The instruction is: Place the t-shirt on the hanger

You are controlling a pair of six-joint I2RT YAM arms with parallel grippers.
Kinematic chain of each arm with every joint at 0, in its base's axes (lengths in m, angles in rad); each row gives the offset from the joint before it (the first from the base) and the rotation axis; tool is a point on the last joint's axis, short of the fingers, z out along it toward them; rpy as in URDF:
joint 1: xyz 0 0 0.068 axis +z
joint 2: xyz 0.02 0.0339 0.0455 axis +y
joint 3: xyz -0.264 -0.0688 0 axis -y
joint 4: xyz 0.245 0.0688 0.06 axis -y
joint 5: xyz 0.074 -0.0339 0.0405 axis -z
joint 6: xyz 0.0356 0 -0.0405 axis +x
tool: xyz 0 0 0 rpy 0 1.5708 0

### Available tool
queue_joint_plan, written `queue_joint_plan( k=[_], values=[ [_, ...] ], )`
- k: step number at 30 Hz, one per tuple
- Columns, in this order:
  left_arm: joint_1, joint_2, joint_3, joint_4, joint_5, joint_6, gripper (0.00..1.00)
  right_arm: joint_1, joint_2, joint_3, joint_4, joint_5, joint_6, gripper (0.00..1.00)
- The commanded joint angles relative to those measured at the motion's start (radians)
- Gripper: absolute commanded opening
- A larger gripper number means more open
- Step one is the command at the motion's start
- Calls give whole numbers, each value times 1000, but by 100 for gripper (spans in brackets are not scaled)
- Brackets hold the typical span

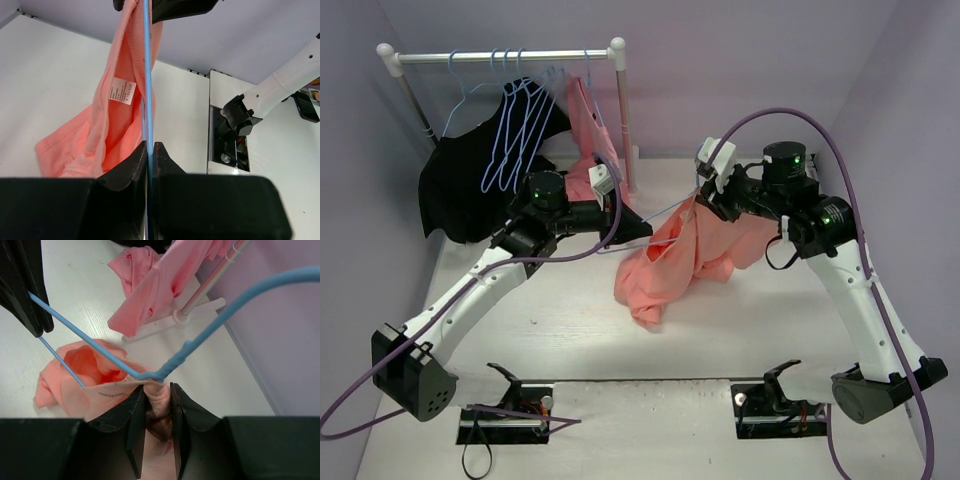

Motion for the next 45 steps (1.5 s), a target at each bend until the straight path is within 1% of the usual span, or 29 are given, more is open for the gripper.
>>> queue_joint_plan(
  k=[1, 5, 6, 7, 8, 9, 11, 12, 13, 15, 17, 21, 23, 25, 28, 30, 34, 37, 41, 45],
  values=[
    [-14, -19, 106, 106, 27, 52, 0, 26, 13, 26, 34, -43, -6, 20],
    [-14, -19, 131, 27, -9, 101, 0, 33, 11, 12, 34, -8, -14, 5],
    [-14, -22, 147, -29, -44, 131, 0, 35, 5, 7, 34, 9, -18, 1],
    [-16, -25, 181, -135, -82, 179, 1, 36, -3, 0, 34, 22, -22, 0],
    [-16, -27, 201, -188, -138, 199, 5, 38, -9, -4, 34, 44, -25, 0],
    [-16, -32, 223, -241, -186, 216, 11, 39, -17, -7, 35, 62, -29, 0],
    [-14, -43, 253, -304, -287, 230, 37, 41, -31, -12, 36, 90, -35, 0],
    [-15, -51, 264, -323, -315, 227, 45, 42, -36, -13, 36, 109, -38, 0],
    [-16, -60, 275, -338, -390, 221, 53, 46, -42, -14, 36, 137, -44, 0],
    [-15, -79, 299, -361, -469, 181, 65, 50, -53, -12, 36, 172, -57, 0],
    [-16, -94, 324, -388, -564, 134, 69, 56, -57, -12, 37, 216, -67, 0],
    [-21, -121, 320, -405, -692, 5, 71, 64, -54, -9, 41, 305, -71, 0],
    [-36, -129, 298, -408, -775, -94, 72, 66, -46, 0, 44, 346, -70, 0],
    [-60, -122, 269, -405, -836, -182, 75, 67, -38, 8, 50, 360, -66, 0],
    [-131, -96, 233, -410, -942, -252, 75, 69, -32, 14, 60, 372, -65, 0],
    [-193, -82, 218, -411, -1000, -278, 75, 71, -28, 16, 64, 381, -66, 0],
    [-272, -52, 198, -406, -1120, -332, 75, 81, -19, 23, 68, 403, -67, 0],
    [-303, -25, 179, -405, -1163, -381, 75, 87, -15, 24, 70, 410, -60, 0],
    [-349, 6, 171, -406, -1239, -407, 75, 92, -15, 23, 71, 420, -58, 0],
    [-372, 32, 153, -402, -1291, -460, 75, 93, -10, 23, 74, 431, -48, 0]
  ],
)
